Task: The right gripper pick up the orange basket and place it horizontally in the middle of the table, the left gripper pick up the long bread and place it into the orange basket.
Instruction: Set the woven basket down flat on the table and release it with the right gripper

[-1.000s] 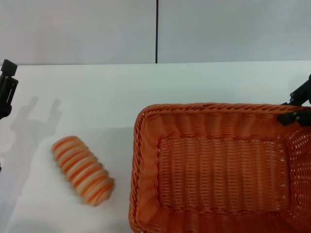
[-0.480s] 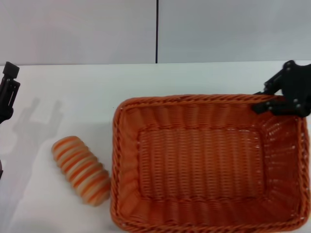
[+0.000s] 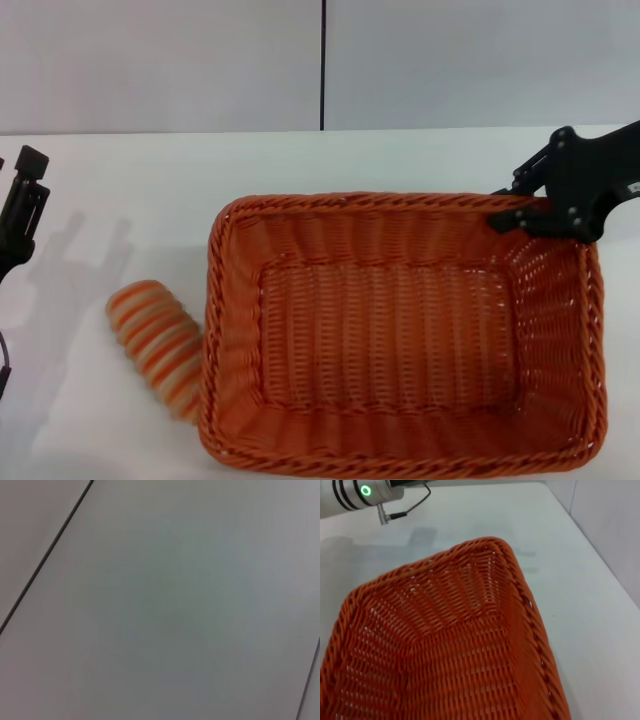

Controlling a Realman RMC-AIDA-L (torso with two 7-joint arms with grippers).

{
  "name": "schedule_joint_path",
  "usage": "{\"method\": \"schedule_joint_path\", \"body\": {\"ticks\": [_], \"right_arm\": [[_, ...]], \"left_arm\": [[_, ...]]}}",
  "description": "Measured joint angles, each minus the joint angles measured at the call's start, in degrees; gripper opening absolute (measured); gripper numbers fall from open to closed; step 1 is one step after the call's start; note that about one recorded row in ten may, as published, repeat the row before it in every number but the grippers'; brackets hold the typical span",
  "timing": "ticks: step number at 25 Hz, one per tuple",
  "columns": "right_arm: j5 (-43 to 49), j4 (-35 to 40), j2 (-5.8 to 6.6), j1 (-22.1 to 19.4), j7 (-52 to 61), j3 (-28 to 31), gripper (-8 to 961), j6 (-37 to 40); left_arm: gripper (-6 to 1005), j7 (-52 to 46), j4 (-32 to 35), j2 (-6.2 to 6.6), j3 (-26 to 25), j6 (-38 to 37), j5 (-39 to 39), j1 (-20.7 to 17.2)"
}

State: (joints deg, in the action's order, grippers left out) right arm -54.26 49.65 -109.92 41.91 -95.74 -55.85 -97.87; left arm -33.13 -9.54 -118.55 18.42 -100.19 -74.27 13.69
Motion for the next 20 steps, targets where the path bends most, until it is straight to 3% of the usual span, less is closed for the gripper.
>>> {"method": "schedule_joint_path", "body": {"ticks": [2, 3, 8, 10, 12, 15, 17, 18, 20], "right_arm": [[1.09, 0.21, -0.69, 0.2, 0.01, -0.12, 167, 0.29], [2.8, 0.98, -1.75, 0.36, 0.25, 0.14, 168, 0.58], [3.97, 3.11, -3.09, 0.0, 0.49, 0.63, 172, 2.41], [3.95, 3.34, -3.1, -0.11, 0.5, 0.79, 174, 2.8], [3.84, 3.54, -3.12, -0.25, 0.5, 1.6, 378, 3.7], [3.75, 3.55, -3.16, -0.55, -0.08, 5.44, 377, 4.74], [2.63, 3.43, -3.57, -1.28, -1.66, 10.79, 377, 5.09], [-0.85, 2.92, -4.07, -2.88, -4.14, 17.07, 377, 5.68], [-3.61, 2.3, -4.29, -4.07, -5.64, 20.21, 377, 6.23]], "left_arm": [[660, -0.01, -0.02, 0.04, 0.28, -0.01, 0.0, -0.02], [660, -0.03, -0.03, 0.04, 0.37, -0.01, 0.0, -0.01], [661, -0.05, -0.05, 0.01, 0.39, -0.01, 0.0, 0.25], [661, -0.14, -0.04, 0.05, 0.39, -0.03, 0.0, 0.4], [661, -0.43, 0.1, 0.09, 0.39, -0.07, 0.0, 0.51], [661, -0.81, 0.56, 0.17, 0.47, -0.1, 0.01, 0.6], [661, -1.09, 1.43, 0.23, 1.04, -0.24, -0.3, 0.67], [661, -2.29, 2.96, 0.3, 1.6, -0.45, -1.03, 0.71], [661, -3.48, 4.15, 0.33, 1.76, -0.49, -1.74, 0.72]]}}
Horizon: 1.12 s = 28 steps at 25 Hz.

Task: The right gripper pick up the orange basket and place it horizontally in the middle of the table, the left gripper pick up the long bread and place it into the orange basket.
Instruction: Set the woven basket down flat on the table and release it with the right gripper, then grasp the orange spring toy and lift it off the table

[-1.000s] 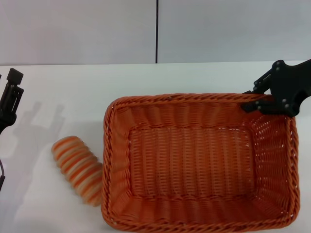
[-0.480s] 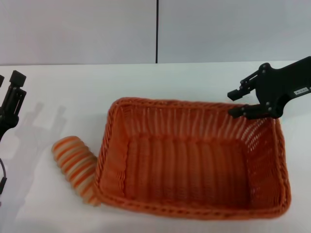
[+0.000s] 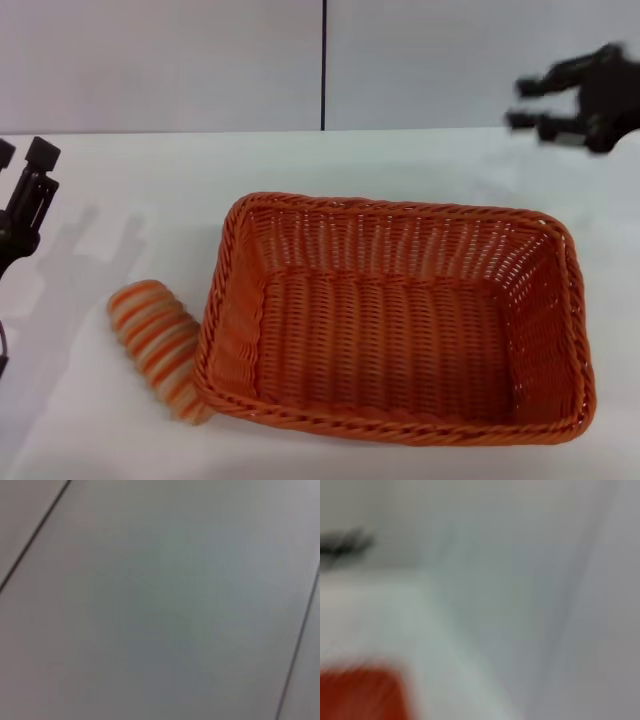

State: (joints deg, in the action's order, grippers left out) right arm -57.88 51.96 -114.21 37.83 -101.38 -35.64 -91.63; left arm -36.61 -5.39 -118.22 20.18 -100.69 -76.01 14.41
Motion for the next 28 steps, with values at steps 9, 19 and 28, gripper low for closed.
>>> {"method": "schedule_joint_path", "body": {"ticks": [9, 19, 28], "right_arm": [[-35.25, -19.17, -2.03, -15.12, -20.22, 20.2, 377, 4.64], [-40.31, -28.17, -2.58, -21.51, -22.21, 32.31, 378, 7.34], [-39.04, -29.42, -2.62, -20.15, -22.3, 31.81, 378, 9.36]], "left_arm": [[662, -16.68, 16.12, 0.35, 0.28, 0.56, -8.52, -0.64], [662, -26.47, 26.82, 1.41, 0.45, 5.18, -18.78, -1.46], [663, -25.15, 27.38, 1.88, 0.69, 11.75, -27.31, -3.57]]}}
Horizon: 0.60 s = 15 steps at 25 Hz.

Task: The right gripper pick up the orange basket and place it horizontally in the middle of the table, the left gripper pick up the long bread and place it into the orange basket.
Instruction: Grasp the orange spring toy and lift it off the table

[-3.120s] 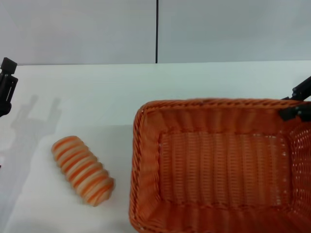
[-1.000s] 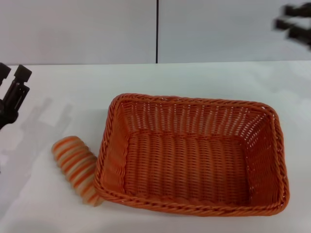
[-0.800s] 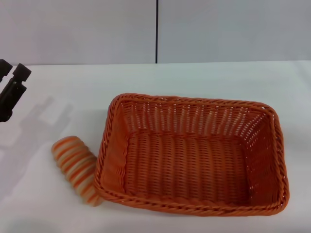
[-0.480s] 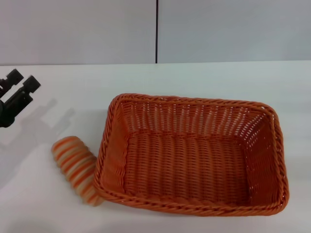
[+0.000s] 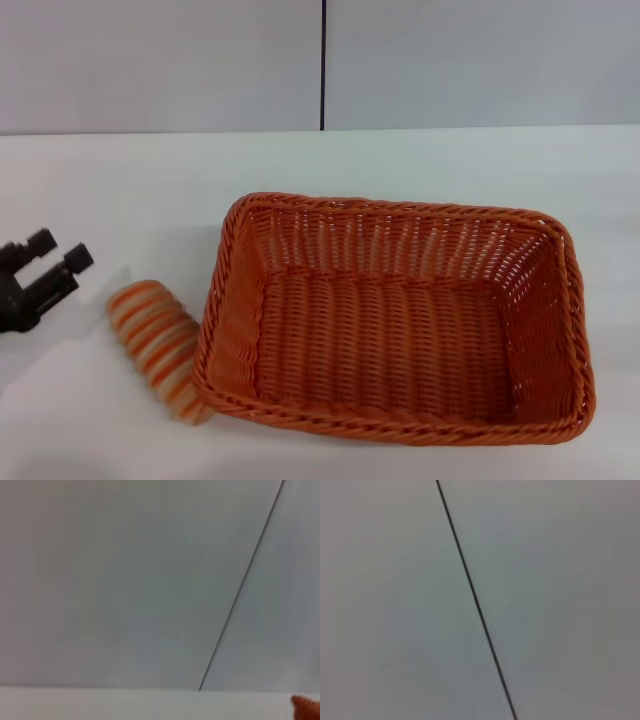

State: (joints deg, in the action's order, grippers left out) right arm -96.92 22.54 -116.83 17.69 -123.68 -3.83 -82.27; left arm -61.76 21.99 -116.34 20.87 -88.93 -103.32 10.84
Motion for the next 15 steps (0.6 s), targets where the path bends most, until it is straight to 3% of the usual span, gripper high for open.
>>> {"method": "schedule_joint_path", "body": {"ticks": [15], "right_arm": [[2.95, -0.39, -0.68, 1.86, -0.07, 0.05, 377, 1.85]], "left_arm": [[664, 0.85, -0.4, -1.33, 0.22, 3.79, -5.37, 0.35]]}}
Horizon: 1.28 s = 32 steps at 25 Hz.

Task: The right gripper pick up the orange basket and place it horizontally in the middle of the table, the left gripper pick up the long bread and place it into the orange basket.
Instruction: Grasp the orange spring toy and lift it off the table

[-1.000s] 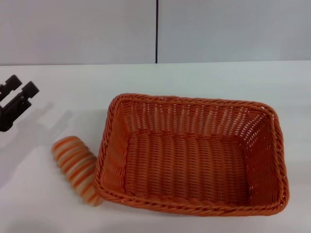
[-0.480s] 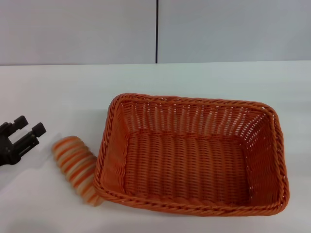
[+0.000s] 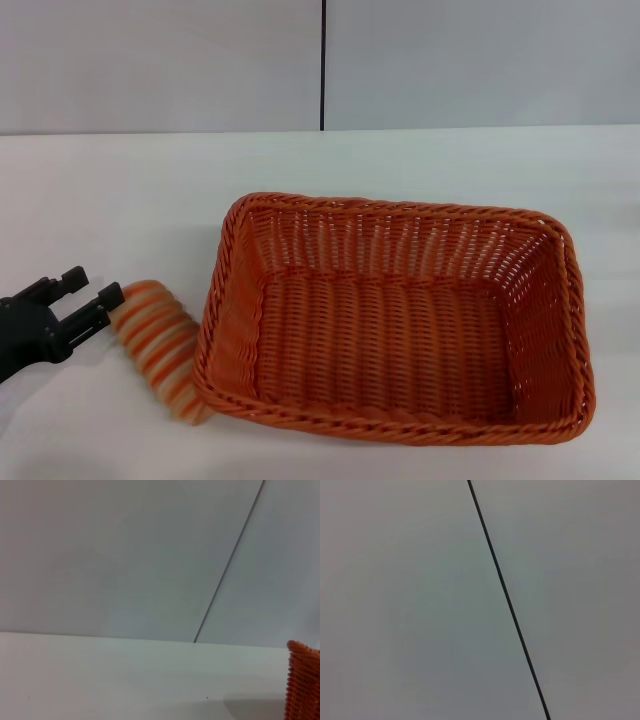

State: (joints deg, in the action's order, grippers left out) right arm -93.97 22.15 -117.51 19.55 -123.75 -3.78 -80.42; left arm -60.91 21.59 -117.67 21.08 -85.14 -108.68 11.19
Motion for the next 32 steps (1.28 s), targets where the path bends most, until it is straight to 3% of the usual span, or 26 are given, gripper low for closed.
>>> {"method": "schedule_joint_path", "body": {"ticks": [32], "right_arm": [[0.65, 0.0, -0.18, 0.05, 0.21, 0.01, 377, 0.84]], "left_arm": [[666, -0.07, -1.46, -0.15, 3.54, 2.28, -0.18, 1.43]]}}
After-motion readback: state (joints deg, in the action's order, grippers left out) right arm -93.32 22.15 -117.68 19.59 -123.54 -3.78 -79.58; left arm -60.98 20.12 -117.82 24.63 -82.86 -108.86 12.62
